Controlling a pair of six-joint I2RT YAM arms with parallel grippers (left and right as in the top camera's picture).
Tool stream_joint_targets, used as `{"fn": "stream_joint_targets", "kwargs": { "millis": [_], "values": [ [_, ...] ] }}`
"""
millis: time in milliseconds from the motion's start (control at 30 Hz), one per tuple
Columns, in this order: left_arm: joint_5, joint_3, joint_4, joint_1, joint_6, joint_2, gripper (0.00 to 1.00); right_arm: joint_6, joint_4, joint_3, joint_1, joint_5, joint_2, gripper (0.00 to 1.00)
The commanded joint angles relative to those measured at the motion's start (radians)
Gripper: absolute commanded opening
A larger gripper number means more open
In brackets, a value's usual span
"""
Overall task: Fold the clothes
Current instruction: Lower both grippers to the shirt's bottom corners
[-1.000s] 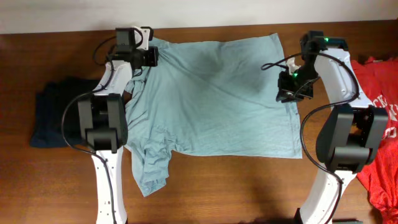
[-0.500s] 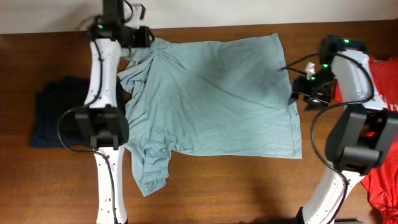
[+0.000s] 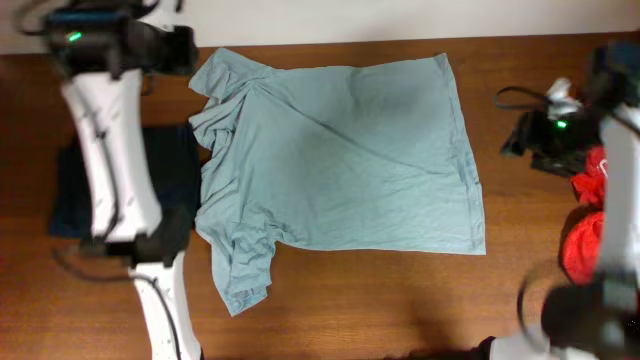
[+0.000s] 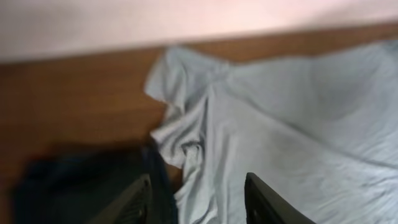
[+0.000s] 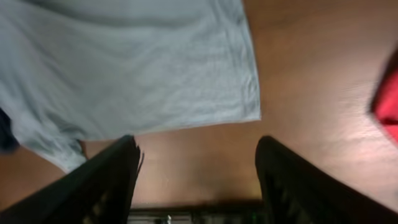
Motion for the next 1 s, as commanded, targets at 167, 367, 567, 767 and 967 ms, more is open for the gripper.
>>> {"fn": "stream_joint_targets", "kwargs": {
  "millis": [167,367,567,767,967],
  "values": [
    [-0.107,-0.167,-0.005,-0.079,-0.041,-0.404,0.49,0.056,-0.037,0.002,0.005,-0.012,-0.430,0.65],
    [-0.260,-0.669,-0.005,-0.139,-0.137,-0.735,0.49,0.066,-0.076,-0.112,0.005,-0.012,-0.621,0.71],
    [-0.257,-1.214,0.044,-0.138,-0.265,-0.949,0.48,0.143,0.081,-0.484,0.005,0.021,-0.749,0.86],
    [-0.021,-1.740,0.269,-0.138,-0.266,-1.039,0.48,0.238,0.386,-0.853,0.005,-0.022,-0.637,0.86],
    [0.053,-2.142,0.541,-0.138,-0.344,-0.996,0.52,0.248,0.512,-0.894,0.005,-0.042,-0.375,0.86]
  ]
}}
